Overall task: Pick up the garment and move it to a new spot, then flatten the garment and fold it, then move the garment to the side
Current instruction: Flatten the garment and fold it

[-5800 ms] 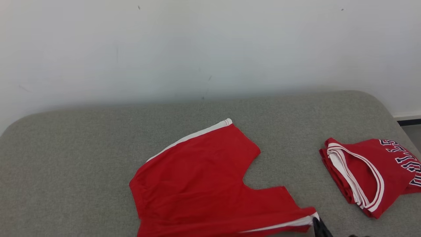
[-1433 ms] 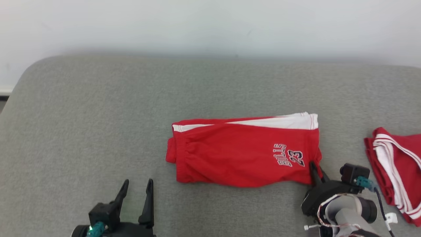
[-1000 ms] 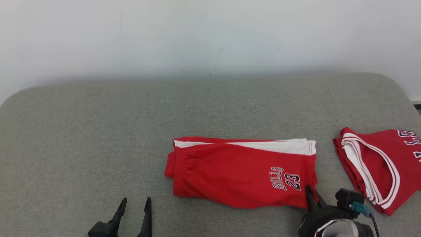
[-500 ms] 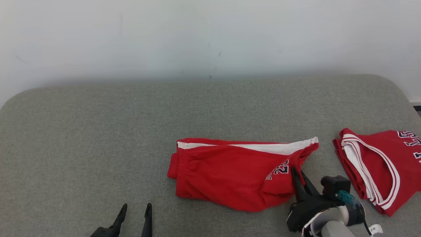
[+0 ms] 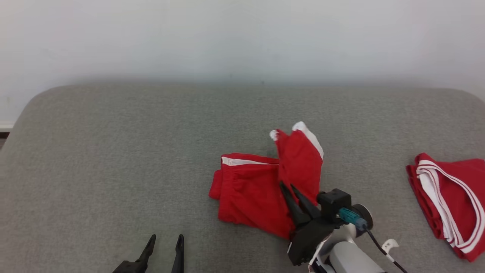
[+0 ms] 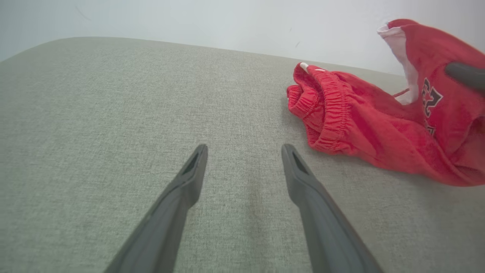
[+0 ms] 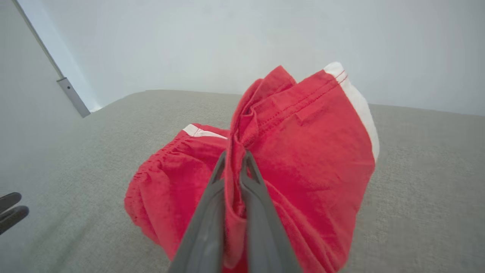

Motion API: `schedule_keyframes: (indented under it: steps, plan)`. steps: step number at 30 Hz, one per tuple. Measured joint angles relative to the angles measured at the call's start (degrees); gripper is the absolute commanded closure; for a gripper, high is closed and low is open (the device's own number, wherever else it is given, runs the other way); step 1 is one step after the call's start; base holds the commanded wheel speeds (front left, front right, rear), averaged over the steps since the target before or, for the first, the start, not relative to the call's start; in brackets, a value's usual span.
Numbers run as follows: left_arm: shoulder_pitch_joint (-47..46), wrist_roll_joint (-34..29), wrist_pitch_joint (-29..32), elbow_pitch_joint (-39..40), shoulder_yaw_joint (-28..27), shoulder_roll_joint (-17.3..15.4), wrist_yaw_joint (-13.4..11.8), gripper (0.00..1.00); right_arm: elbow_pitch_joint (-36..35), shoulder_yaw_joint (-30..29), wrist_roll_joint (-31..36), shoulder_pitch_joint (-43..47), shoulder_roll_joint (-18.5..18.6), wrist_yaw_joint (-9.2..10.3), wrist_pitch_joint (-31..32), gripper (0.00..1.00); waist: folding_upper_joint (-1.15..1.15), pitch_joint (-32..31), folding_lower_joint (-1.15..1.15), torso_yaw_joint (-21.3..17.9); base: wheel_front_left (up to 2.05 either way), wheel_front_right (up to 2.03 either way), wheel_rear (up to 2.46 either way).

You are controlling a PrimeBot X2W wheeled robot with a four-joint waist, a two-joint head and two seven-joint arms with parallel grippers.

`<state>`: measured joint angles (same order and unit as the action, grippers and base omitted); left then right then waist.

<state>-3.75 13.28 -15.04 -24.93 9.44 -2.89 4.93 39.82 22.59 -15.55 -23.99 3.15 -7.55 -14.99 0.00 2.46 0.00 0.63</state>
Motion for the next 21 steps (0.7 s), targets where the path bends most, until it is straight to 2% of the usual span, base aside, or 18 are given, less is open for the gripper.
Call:
schedule_keyframes:
  steps: [12, 13, 14, 15, 21]
  plan:
    - [-0.42, 0.82, 0.00, 0.00, 1.36, 0.00, -0.70, 0.00, 2.35, 10.59, -6.57, -4.41, -0.14, 0.00, -0.01, 1.00, 0.00, 0.67, 0.00, 5.39, 0.00, 0.00, 0.00]
    - [-0.43, 0.82, 0.00, -0.02, 1.49, 0.00, -0.71, 0.00, 2.50, 11.34, -6.89, -4.53, -0.15, 0.00, 0.00, 0.71, 0.00, 0.69, 0.00, 5.77, 0.00, 0.00, 0.00]
    - [-0.45, 0.82, 0.00, -0.04, 1.53, 0.02, -0.75, 0.00, 2.58, 11.90, -7.59, -4.59, -0.16, 0.00, 0.00, 0.29, 0.00, 0.70, 0.00, 6.11, 0.00, 0.00, 0.00]
    - [-0.53, 0.82, 0.00, -0.09, 1.53, 0.01, -0.84, 0.00, 2.53, 12.50, -8.59, -4.75, -0.16, 0.00, -0.01, 0.00, 0.00, 0.71, 0.00, 6.38, 0.00, 0.00, 0.00]
    - [-0.76, 0.25, 0.00, -0.19, 0.99, 0.00, -1.09, 0.00, 0.68, 14.40, -11.84, -5.10, -0.23, 0.00, -0.10, 0.00, 0.00, 0.40, 0.00, 6.15, 0.00, 0.00, 0.00]
